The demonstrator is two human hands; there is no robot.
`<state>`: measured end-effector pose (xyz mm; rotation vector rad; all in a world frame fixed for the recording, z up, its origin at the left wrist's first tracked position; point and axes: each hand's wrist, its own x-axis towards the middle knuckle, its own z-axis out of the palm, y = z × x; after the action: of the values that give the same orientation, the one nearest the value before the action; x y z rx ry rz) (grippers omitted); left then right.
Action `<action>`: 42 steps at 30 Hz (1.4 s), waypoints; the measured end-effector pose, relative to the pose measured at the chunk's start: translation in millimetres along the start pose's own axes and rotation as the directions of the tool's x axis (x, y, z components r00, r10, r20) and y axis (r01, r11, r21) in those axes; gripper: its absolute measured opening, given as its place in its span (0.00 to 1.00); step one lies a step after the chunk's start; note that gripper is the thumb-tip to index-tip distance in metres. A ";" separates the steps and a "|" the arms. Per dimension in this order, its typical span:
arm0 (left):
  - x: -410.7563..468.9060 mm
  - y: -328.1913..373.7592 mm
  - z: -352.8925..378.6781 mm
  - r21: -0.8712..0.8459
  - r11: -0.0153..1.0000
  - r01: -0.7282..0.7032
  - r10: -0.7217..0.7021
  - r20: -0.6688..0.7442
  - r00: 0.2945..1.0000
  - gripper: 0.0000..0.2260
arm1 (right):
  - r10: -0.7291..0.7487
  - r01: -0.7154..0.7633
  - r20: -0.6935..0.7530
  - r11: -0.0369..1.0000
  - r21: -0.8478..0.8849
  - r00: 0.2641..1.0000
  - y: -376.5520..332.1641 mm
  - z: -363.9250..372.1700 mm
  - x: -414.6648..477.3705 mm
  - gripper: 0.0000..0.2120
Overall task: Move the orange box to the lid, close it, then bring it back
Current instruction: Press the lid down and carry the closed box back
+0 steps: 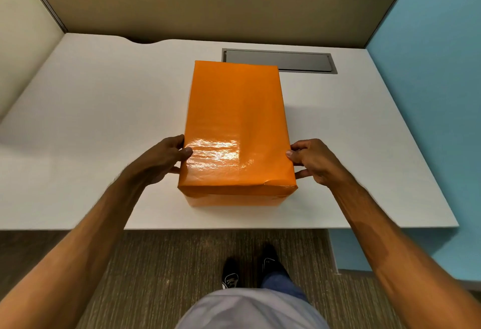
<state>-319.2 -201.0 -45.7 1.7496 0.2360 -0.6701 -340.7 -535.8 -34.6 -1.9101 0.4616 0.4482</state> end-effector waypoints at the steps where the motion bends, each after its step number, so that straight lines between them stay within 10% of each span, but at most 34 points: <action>1: -0.2 -0.9 -0.8 0.002 1.000 -0.006 0.006 0.008 1.000 0.18 | -0.001 0.001 -0.004 1.000 0.001 1.000 1.1 0.6 0.0 0.18; 26: 73.2 53.5 -8.3 -0.041 0.985 -0.166 0.146 -0.306 0.941 0.21 | -0.169 0.179 -0.087 0.977 0.120 0.982 -43.1 -9.7 84.8 0.25; 42: 144.5 92.0 -24.7 -0.136 0.990 -0.045 -0.030 -0.502 0.864 0.25 | -0.063 0.081 -0.121 0.985 0.149 0.991 -103.2 -16.4 179.3 0.14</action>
<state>-148.7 -231.4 -45.9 1.7573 0.6231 -0.1665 -133.3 -534.1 -39.1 -1.8025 0.4872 0.2481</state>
